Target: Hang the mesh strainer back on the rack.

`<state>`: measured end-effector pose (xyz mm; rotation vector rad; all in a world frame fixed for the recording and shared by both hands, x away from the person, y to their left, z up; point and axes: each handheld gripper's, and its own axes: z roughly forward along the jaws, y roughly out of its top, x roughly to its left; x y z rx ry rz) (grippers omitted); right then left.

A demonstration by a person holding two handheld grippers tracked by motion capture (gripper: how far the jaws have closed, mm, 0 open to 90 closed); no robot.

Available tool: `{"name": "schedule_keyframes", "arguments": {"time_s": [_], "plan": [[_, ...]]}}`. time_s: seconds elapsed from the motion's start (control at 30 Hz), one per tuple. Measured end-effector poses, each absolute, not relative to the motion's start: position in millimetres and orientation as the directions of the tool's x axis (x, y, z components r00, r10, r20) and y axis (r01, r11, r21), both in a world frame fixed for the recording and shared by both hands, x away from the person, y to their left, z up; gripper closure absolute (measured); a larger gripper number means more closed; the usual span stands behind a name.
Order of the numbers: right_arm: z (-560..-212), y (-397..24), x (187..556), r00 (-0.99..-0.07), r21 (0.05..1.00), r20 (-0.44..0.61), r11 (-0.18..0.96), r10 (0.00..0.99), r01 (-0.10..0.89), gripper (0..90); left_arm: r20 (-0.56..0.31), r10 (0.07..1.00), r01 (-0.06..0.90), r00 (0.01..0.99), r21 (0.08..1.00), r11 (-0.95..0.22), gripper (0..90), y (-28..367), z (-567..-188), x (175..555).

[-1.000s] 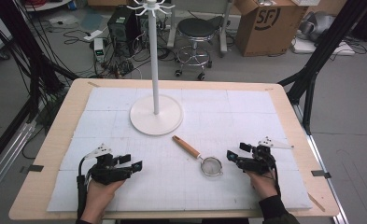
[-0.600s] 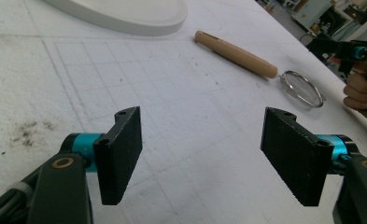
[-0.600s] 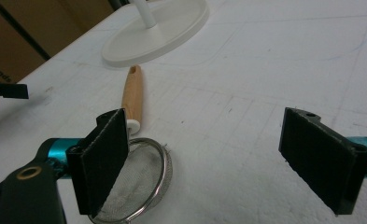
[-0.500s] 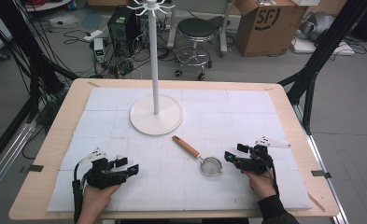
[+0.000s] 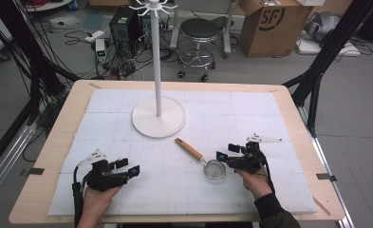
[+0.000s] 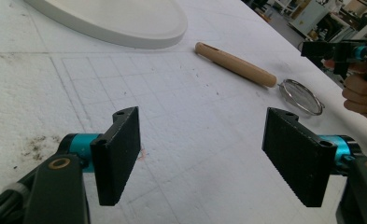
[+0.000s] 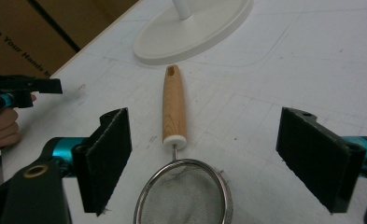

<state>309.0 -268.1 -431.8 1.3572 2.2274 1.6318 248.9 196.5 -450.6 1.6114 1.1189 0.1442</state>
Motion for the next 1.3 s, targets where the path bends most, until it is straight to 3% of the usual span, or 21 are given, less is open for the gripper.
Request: {"name": "schedule_keyframes", "arguments": {"time_s": [0.1,0.5,1.0,1.3], "plan": [[-432,-264,312,-0.607,0.786,0.429,0.055,0.669,0.616,24.9,-0.442,0.712,0.58,0.546,0.812,0.059,28.6,195,-451,249],[-430,-240,320,-0.627,0.762,0.417,0.123,0.658,0.636,32.2,-0.44,0.708,0.575,0.553,0.816,0.058,28.5,195,-451,252],[-429,-226,328,-0.625,0.731,0.431,0.156,0.651,0.665,33.3,-0.426,0.714,0.57,0.555,0.82,0.046,27.6,195,-451,247],[-433,-218,333,-0.627,0.696,0.438,0.199,0.644,0.69,38.6,-0.423,0.71,0.569,0.564,0.822,0.038,27.6,191,-451,247]]}}
